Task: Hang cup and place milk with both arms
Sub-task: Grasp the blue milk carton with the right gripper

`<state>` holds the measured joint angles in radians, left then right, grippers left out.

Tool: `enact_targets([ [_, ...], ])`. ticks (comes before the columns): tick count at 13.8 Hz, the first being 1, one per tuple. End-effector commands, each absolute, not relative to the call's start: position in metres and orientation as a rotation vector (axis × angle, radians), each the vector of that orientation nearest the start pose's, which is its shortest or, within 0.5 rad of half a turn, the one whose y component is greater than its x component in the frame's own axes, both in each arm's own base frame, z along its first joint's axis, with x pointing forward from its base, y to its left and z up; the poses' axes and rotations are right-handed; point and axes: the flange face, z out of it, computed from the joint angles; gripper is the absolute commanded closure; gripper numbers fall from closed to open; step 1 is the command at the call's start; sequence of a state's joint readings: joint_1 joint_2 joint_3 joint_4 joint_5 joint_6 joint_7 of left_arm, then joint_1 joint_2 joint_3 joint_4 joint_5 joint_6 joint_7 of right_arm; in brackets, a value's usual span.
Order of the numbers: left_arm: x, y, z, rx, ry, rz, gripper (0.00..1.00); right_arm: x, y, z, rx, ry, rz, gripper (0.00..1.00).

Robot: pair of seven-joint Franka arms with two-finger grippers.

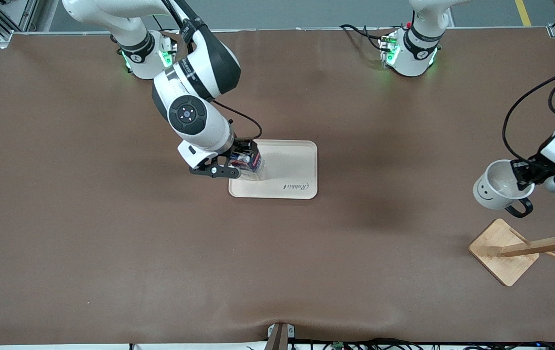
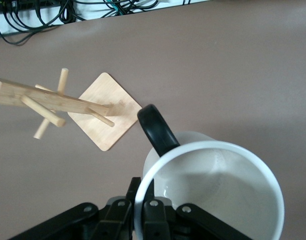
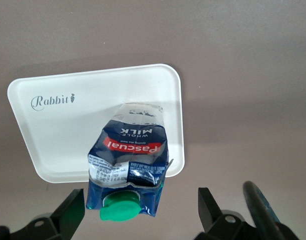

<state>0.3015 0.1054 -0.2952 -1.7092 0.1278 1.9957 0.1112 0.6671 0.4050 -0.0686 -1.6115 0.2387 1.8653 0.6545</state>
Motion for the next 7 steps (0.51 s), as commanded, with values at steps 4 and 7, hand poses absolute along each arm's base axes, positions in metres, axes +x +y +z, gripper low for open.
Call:
enact_targets([
  [4,0.614,0.051,0.555,-2.96,0.535,-0.29,1.0,0.518,0.412,0.358,-3.033,0.426,0.277,0.0],
  [7,0.615,0.07,0.547,-2.936,0.704,-0.265,1.0,0.51,0.411,0.332,-3.013,0.434,0.204,0.0],
])
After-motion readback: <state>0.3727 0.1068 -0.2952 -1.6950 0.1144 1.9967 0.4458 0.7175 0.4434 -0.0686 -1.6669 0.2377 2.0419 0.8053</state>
